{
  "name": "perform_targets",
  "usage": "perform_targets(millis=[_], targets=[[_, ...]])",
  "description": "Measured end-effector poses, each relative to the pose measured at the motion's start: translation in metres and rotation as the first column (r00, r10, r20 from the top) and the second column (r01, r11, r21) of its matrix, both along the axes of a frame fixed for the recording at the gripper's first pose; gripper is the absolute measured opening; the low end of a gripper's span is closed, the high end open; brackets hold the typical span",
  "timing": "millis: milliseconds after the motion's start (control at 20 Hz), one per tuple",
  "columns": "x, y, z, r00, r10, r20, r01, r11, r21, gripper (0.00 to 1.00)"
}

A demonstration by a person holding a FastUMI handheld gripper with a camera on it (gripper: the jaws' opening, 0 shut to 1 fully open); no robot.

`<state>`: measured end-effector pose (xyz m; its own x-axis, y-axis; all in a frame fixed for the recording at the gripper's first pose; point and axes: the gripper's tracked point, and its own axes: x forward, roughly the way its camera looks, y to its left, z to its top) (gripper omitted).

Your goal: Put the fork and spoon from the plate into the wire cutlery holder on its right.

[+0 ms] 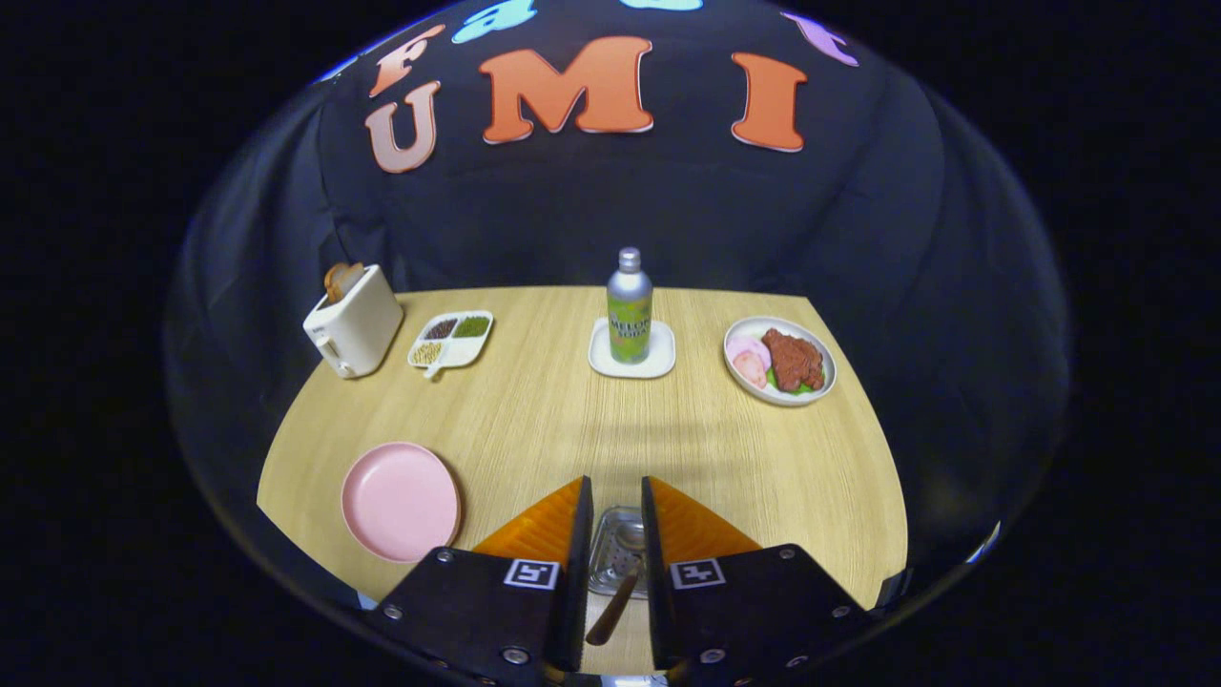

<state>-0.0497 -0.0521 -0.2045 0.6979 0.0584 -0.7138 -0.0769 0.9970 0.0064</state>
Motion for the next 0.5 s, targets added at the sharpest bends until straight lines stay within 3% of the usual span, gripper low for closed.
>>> perform_targets(millis=[100, 150, 250, 350, 500], targets=[[0.003, 0.012, 0.013, 0.998, 0.028, 0.048, -0.029, 0.999, 0.013, 0.42], [0.008, 0.016, 0.018, 0.997, 0.029, 0.07, -0.03, 0.999, 0.018, 0.6], [0.016, 0.025, 0.028, 0.993, 0.034, 0.112, -0.038, 0.999, 0.032, 0.79], [0.027, 0.032, 0.049, 0.98, 0.041, 0.193, -0.046, 0.999, 0.017, 0.87], [0.043, 0.04, 0.084, 0.934, 0.078, 0.35, -0.065, 0.997, -0.049, 0.91]])
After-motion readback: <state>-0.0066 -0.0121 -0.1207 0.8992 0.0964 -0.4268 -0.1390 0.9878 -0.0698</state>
